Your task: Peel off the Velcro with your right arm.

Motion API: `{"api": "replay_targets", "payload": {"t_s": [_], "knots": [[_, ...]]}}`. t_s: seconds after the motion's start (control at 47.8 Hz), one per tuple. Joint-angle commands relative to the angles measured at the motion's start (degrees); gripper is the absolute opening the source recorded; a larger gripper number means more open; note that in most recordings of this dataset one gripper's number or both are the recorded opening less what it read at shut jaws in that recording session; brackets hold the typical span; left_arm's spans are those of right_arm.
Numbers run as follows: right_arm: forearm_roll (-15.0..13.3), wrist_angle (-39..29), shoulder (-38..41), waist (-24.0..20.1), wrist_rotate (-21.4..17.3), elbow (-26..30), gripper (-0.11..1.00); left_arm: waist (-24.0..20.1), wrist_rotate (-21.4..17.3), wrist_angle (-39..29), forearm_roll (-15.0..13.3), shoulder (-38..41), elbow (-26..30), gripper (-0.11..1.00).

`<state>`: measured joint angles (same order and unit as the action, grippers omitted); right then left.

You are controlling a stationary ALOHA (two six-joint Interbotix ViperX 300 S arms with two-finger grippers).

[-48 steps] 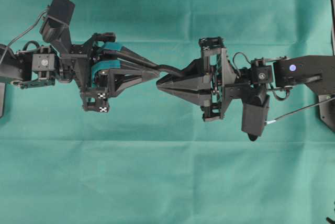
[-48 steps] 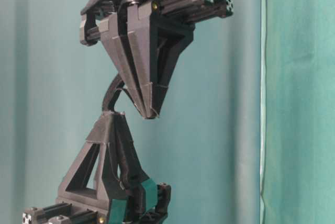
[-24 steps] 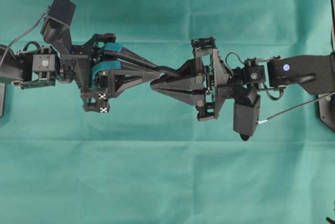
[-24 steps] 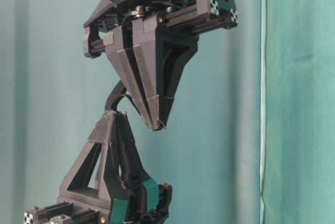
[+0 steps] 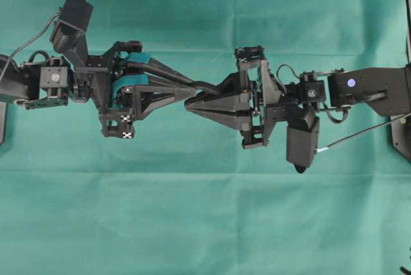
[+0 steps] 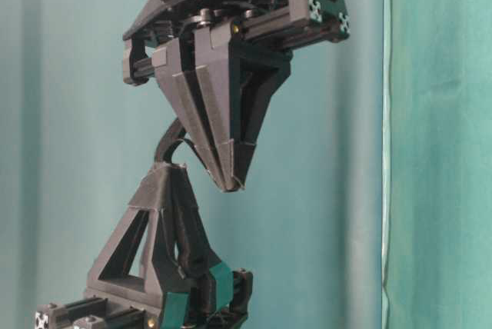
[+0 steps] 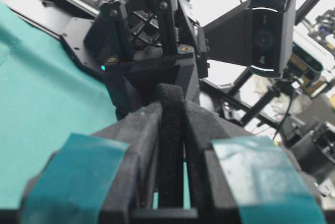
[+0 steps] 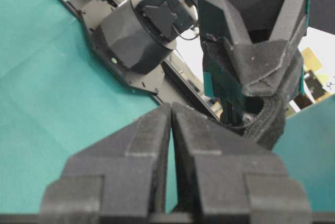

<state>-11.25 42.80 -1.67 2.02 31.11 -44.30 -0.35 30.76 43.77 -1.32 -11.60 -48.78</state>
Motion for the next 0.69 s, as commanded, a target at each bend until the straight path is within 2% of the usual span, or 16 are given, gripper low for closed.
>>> {"api": "replay_targets", "payload": {"t_s": [0.0, 0.669], "knots": [[-0.09, 0.18, -0.53, -0.18, -0.09, 0.44, -0.09, -0.09, 0.00, 0.62, 0.00, -0.79, 1.41, 0.12], [0.00, 0.26, -2.11, -0.35, -1.67, -1.67, -0.08, -0.09, 0.18, 0.62, 0.00, -0.88, 1.58, 0.12]]}}
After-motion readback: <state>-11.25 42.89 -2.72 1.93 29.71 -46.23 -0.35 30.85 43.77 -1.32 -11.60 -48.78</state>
